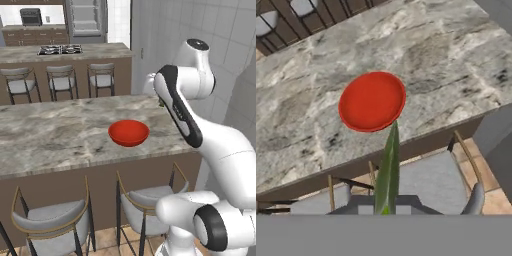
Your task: There is a bowl on the dining counter. Grab a lemon wedge from the fridge and place it in the bowl. Then get the liquor bottle and glass cup from the cabinet and place them next to the bowl.
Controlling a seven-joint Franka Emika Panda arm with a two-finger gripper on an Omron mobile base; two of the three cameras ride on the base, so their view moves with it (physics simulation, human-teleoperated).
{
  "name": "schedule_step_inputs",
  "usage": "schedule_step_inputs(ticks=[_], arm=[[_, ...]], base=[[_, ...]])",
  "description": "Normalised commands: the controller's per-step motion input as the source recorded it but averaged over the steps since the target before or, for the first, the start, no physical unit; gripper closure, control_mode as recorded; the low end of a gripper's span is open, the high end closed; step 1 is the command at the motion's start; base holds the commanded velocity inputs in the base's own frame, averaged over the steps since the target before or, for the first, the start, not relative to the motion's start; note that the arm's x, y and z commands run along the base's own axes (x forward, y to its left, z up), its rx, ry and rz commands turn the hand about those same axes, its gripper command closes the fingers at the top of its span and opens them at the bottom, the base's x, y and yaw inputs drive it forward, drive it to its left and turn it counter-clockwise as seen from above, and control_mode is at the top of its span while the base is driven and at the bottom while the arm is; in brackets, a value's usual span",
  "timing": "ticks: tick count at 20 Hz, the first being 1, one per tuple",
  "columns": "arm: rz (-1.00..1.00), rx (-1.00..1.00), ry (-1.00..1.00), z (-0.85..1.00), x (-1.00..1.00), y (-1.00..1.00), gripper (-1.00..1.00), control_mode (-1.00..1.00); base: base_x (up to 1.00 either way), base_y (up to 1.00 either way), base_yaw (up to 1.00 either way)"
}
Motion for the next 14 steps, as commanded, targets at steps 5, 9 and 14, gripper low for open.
schedule_step_inputs(ticks=[5, 9, 14], arm=[[0.09, -0.01, 0.35, -0.43, 0.18, 0.13, 1.0, -1.0], [0.03, 0.0, 0.18, -0.24, 0.27, 0.09, 1.0, -1.0], [0.03, -0.01, 0.07, -0.27, 0.28, 0.02, 1.0, -1.0]], base=[[0.0, 0.0, 0.0], [0.0, 0.0, 0.0], [0.0, 0.0, 0.0]])
